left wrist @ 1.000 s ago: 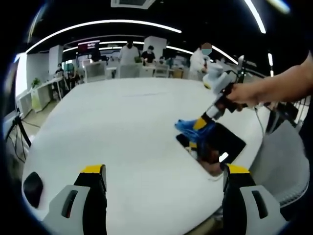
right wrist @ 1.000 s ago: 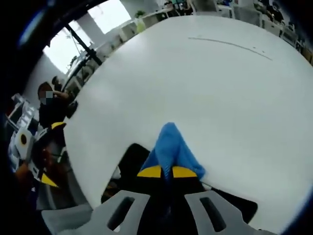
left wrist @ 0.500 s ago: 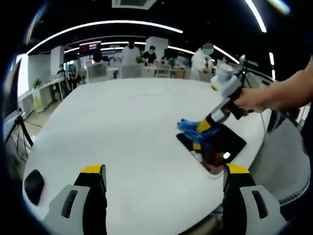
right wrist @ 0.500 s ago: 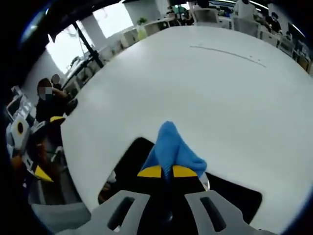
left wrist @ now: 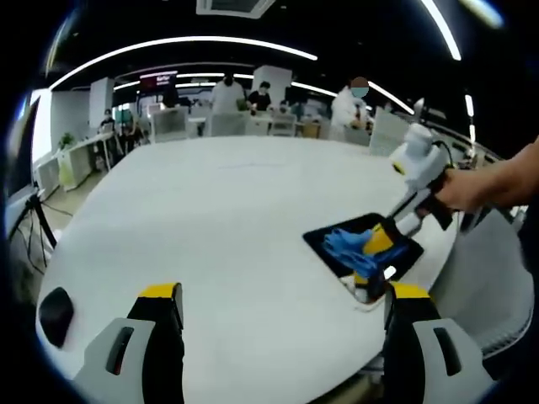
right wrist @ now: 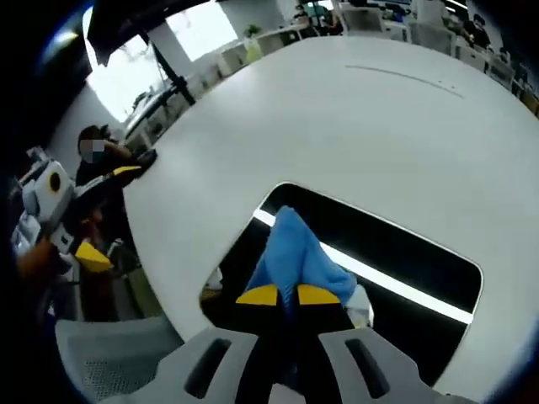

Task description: Wipe the mirror surface with the cleaning cloth until all visible marks leave the cleaned area.

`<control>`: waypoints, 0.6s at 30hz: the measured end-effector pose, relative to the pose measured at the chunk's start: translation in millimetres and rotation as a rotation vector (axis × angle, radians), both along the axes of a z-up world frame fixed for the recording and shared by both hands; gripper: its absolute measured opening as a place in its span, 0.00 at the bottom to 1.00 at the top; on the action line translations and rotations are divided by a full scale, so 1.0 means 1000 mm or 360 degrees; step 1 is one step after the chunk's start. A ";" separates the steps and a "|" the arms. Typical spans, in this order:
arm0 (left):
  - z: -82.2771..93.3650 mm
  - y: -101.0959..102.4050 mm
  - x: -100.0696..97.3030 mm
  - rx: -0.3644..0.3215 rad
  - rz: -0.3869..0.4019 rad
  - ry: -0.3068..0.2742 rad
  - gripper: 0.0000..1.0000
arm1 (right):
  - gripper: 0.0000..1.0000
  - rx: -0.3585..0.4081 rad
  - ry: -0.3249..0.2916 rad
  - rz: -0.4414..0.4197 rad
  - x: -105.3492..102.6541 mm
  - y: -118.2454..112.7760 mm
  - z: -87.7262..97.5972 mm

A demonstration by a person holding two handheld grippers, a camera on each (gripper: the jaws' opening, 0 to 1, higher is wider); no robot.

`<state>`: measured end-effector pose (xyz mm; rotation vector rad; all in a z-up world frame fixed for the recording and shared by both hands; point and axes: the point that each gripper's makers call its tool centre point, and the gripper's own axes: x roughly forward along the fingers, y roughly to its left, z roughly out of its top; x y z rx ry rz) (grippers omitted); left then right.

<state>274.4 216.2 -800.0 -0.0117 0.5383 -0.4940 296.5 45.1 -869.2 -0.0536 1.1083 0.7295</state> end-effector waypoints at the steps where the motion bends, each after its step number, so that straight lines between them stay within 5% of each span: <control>1: 0.000 -0.001 0.000 -0.0001 -0.0005 -0.0001 1.00 | 0.00 0.0008 0.0002 0.0008 -0.005 0.000 0.000; 18: 0.001 -0.007 -0.004 -0.0012 -0.0039 -0.0001 1.00 | 0.00 0.0057 0.0103 0.0027 -0.038 0.000 0.001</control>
